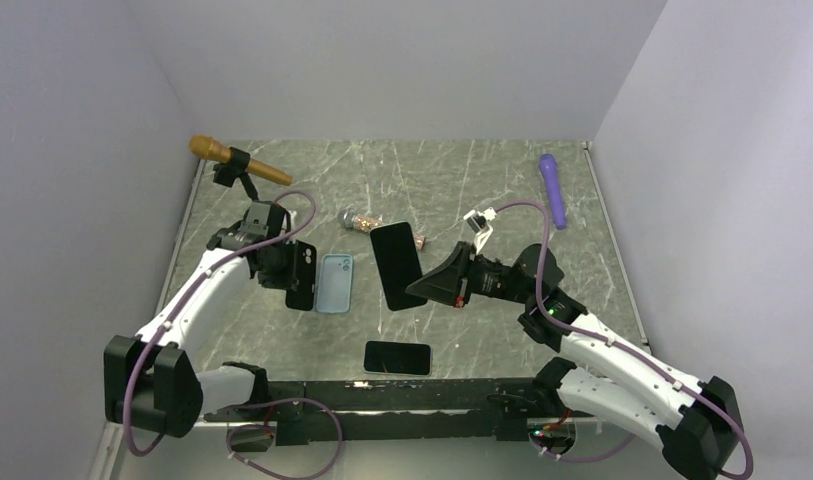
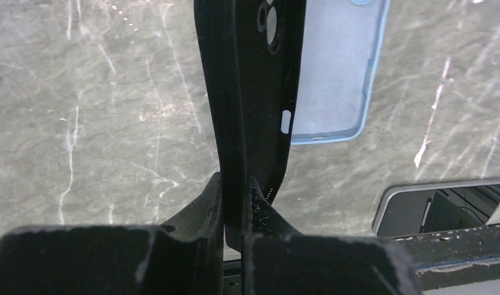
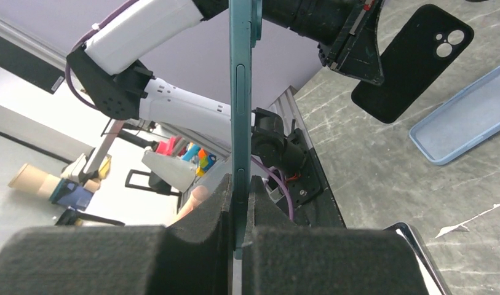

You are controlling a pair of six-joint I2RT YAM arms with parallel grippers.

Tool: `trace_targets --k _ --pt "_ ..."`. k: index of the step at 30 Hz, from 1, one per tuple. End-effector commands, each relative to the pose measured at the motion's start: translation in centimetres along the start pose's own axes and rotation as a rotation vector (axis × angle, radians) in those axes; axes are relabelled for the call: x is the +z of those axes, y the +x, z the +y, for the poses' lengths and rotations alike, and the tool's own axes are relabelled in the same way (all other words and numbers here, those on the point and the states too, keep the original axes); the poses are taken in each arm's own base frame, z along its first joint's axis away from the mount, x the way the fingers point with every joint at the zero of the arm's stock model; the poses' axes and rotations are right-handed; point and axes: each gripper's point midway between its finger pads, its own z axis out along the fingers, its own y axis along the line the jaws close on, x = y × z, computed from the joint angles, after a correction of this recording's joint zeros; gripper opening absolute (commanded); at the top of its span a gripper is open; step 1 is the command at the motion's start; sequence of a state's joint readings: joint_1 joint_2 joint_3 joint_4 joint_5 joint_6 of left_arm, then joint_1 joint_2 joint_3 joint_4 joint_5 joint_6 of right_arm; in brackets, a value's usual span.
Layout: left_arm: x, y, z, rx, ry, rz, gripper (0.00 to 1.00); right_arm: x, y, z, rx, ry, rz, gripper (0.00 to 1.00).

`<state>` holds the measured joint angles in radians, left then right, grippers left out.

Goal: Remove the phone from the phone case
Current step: Place the phone case at the center of the board.

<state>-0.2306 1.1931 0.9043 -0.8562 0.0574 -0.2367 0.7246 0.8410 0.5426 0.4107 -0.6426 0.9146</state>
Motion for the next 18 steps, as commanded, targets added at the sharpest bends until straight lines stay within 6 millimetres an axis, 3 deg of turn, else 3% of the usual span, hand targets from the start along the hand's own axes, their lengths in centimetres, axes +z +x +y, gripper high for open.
trace_targets --k 1,13,16,18 --pt "-0.1 -2.0 1.1 0.037 -0.055 -0.026 0.00 -0.3 -2.3 2.6 -0.101 -0.069 -0.075 0.00" --pt "4.1 -3.3 1.6 0.073 -0.087 0.059 0.00 -0.8 -1.9 1.8 -0.116 -0.053 -0.064 0.00" --pt "5.0 -3.4 1.8 0.073 -0.095 0.082 0.00 -0.8 -1.1 0.7 -0.146 -0.016 -0.005 0.00" --pt "5.3 -3.4 1.6 0.068 -0.076 0.092 0.00 -1.0 -1.1 -1.1 -0.226 0.112 0.066 0.00"
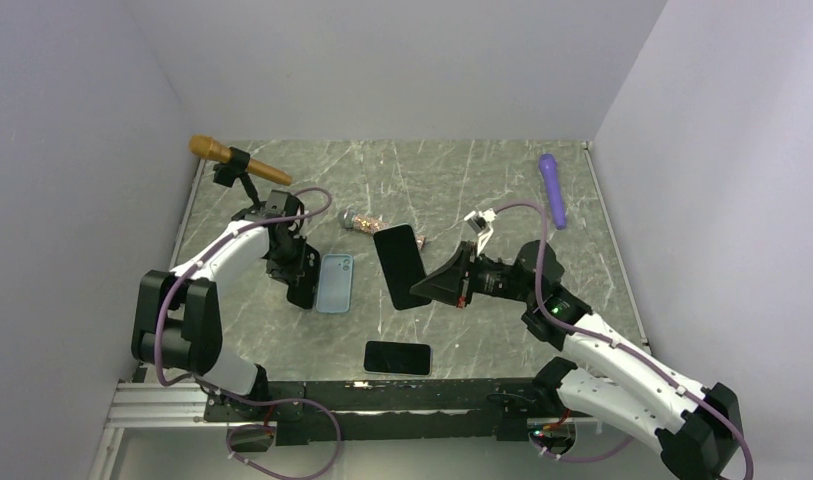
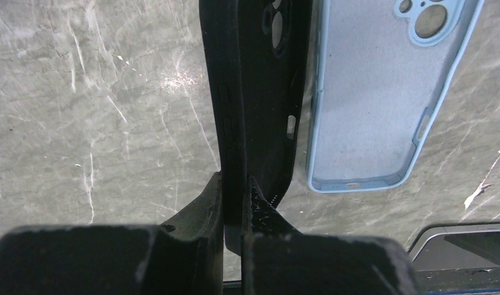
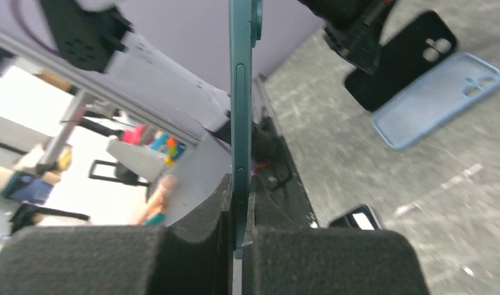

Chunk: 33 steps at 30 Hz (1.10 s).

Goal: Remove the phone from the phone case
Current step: Place the phone case at the center of the board, then place the phone at the center of the board.

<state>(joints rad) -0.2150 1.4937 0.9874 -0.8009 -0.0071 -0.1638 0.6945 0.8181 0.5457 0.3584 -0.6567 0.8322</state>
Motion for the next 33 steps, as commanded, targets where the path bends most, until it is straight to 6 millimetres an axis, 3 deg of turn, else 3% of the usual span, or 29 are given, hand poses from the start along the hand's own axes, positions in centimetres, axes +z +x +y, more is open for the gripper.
trace_targets --k 1,4,9,12,13,14,15,19,22,27,30,33 --pt "0.0 -2.3 -0.2 0.009 0.022 -0.050 0.00 -0.6 -1.0 -1.7 -0.190 0.169 0.105 0.00" --pt "0.3 -2.2 0.0 0.004 0.011 -0.039 0.17 -2.8 -0.7 -5.8 -0.253 0.447 0.229 0.00" --pt "-0.4 -2.8 1.0 -0.022 -0.024 -0.079 0.43 -6.2 -0.1 -9.4 -0.398 0.656 0.417 0.00" --pt "-1.4 -3.5 1.6 -0.037 -0.056 -0.124 0.54 -6.6 -0.1 -10.9 -0.464 0.697 0.476 0.00" --pt "-1.9 -3.8 1.7 -0.043 -0.064 -0.144 0.68 -6.6 -0.1 -11.4 -0.480 0.707 0.497 0.00" --pt "-2.3 -3.9 2.0 -0.050 -0.078 -0.158 0.91 -6.6 -0.2 -11.8 -0.489 0.719 0.515 0.00" --pt "-2.7 -4.1 2.2 -0.056 -0.085 -0.178 0.98 -6.6 0.0 -12.2 -0.492 0.725 0.540 0.00" --pt "-5.0 -4.7 1.9 -0.073 -0.063 -0.252 0.99 -7.2 1.9 -14.1 -0.517 0.727 0.703 0.00" --pt "-8.1 -5.5 0.4 -0.090 0.023 -0.349 0.99 -6.9 4.0 -14.7 -0.583 0.680 0.810 0.00" --pt "-16.7 -9.1 -2.8 -0.104 0.228 -0.687 0.99 -4.6 7.6 -14.6 -0.597 0.521 0.973 0.00" --pt "-22.1 -11.4 -1.5 -0.175 0.194 -0.925 0.99 -3.5 8.9 -15.0 -0.593 0.450 1.030 0.00" --pt "-26.7 -12.5 0.5 -0.242 0.128 -1.115 0.99 -2.6 10.3 -14.9 -0.568 0.336 1.074 0.00"
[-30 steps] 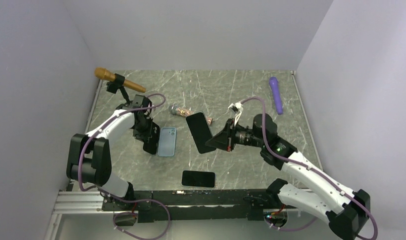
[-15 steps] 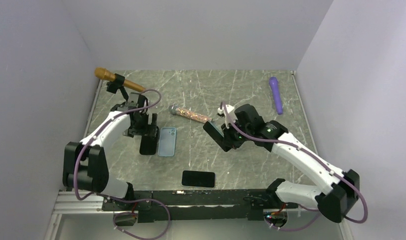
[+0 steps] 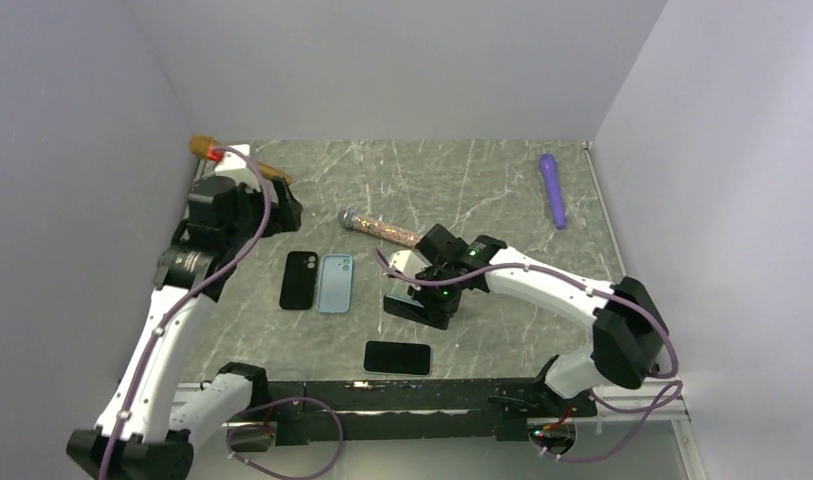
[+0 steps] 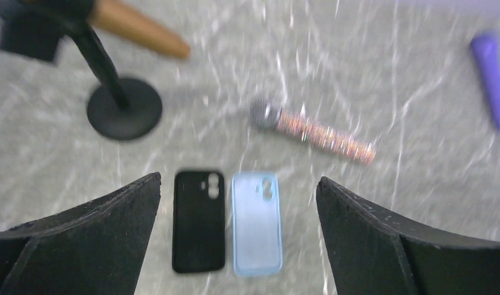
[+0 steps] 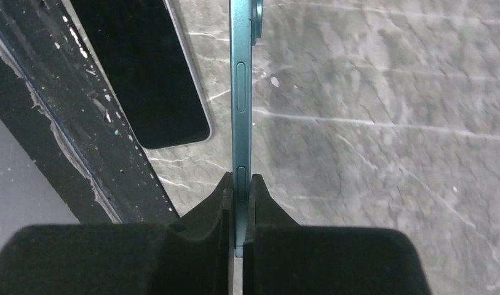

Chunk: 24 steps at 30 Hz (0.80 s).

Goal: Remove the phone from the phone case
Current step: Place the phone at the center of the board.

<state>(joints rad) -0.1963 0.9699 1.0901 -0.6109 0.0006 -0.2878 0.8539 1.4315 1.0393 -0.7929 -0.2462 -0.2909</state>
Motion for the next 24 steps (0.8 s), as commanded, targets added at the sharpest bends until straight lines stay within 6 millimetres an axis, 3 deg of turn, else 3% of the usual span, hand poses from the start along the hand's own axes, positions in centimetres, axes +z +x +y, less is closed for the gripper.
trace_targets --k 1,4,8,13,19,24 --pt "-3.9 -9.0 0.4 -0.069 -0.058 -0.381 0.99 0.1 -2.8 1.2 -0.130 -0.139 -0.062 0.00" --pt "-6.3 -11.3 1.0 -0.059 -0.085 -0.523 0.99 1.1 -3.3 1.4 -0.158 -0.200 -0.057 0.00" --pt "-8.3 -11.2 2.3 -0.040 -0.128 -0.630 1.00 2.2 -3.8 1.8 -0.205 -0.271 -0.061 0.00" --pt "-7.4 -8.9 4.8 -0.062 -0.243 -0.598 0.99 3.4 -3.1 1.7 -0.224 -0.318 -0.009 0.00" --pt "-6.9 -8.8 4.5 -0.057 -0.223 -0.583 0.99 4.6 -2.4 1.3 -0.198 -0.349 0.024 0.00" --pt "-6.5 -8.7 4.2 -0.064 -0.201 -0.564 1.00 5.7 -2.4 0.0 -0.167 -0.306 0.030 0.15"
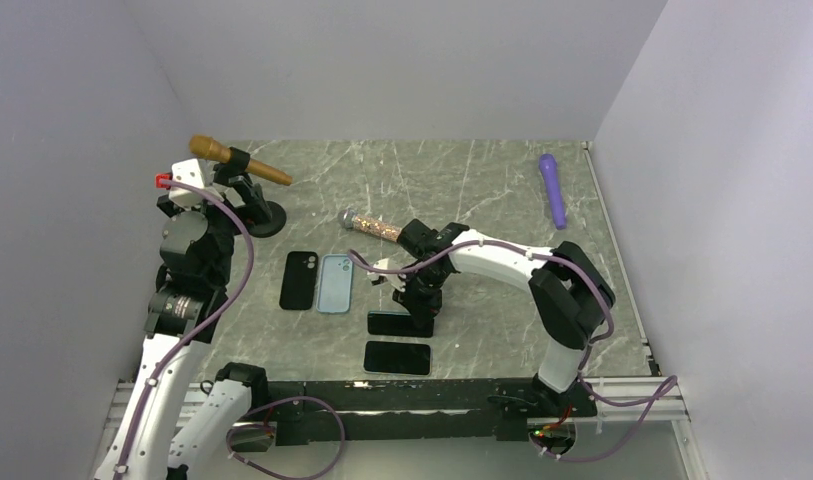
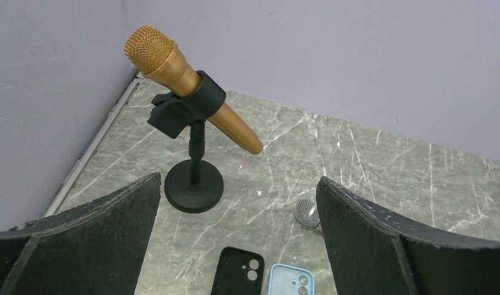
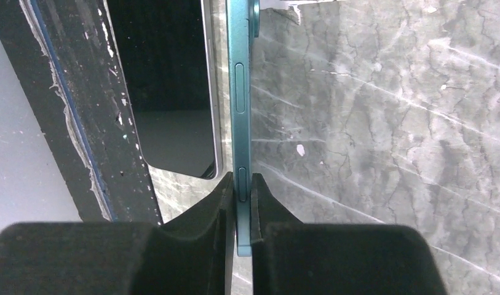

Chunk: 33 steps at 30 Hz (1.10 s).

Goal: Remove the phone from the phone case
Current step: Place the phone at the center of the board.

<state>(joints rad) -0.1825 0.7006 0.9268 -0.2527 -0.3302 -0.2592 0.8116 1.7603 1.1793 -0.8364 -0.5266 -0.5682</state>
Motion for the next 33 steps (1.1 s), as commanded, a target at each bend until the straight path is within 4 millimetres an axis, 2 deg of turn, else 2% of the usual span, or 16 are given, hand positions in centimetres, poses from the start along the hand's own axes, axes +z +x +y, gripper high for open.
trace_targets --k 1,5,10,15,18,20,25,28,31,33 --pt "0.0 -1.3 -0.2 -0.020 0.012 -0.035 0.99 0.0 -1.3 -1.9 -0.018 0.050 -0.030 0.17" --pt "-0.1 -1.3 -0.2 -0.027 0.007 -0.032 0.98 0.8 -1.2 -4.2 -0.016 0.138 -0.013 0.24" --pt "0.0 -1.1 -0.2 -0.033 0.005 -0.025 0.97 1.4 -1.2 -5.6 -0.019 0.181 -0.003 0.33" --pt "0.0 -1.0 0.0 -0.035 -0.004 -0.023 0.96 0.9 -1.4 -6.9 -0.023 0.260 -0.004 0.42" --pt "0.0 -1.0 0.0 -0.039 -0.002 -0.025 0.96 0.3 -2.2 -7.2 -0.028 0.297 -0.038 0.53" --pt "0.0 -0.9 0.1 -0.039 -0.003 -0.020 0.95 -0.4 -2.9 -7.4 -0.028 0.328 -0.065 0.67" --pt "0.2 -0.6 0.0 -0.042 0.003 -0.015 0.93 -3.3 -4.3 -6.4 -0.023 0.396 -0.119 0.98" --pt "0.3 -0.6 0.0 -0.045 0.006 -0.013 0.93 -6.1 -5.2 -5.7 0.009 0.482 -0.192 1.00" --pt "0.4 -0.4 0.0 -0.048 0.009 -0.009 0.94 -9.7 -5.7 -5.9 0.075 0.647 -0.301 1.00" --pt "0.5 -0.3 -0.1 -0.045 0.016 -0.006 0.94 -12.5 -5.2 -6.7 0.139 0.807 -0.395 1.00"
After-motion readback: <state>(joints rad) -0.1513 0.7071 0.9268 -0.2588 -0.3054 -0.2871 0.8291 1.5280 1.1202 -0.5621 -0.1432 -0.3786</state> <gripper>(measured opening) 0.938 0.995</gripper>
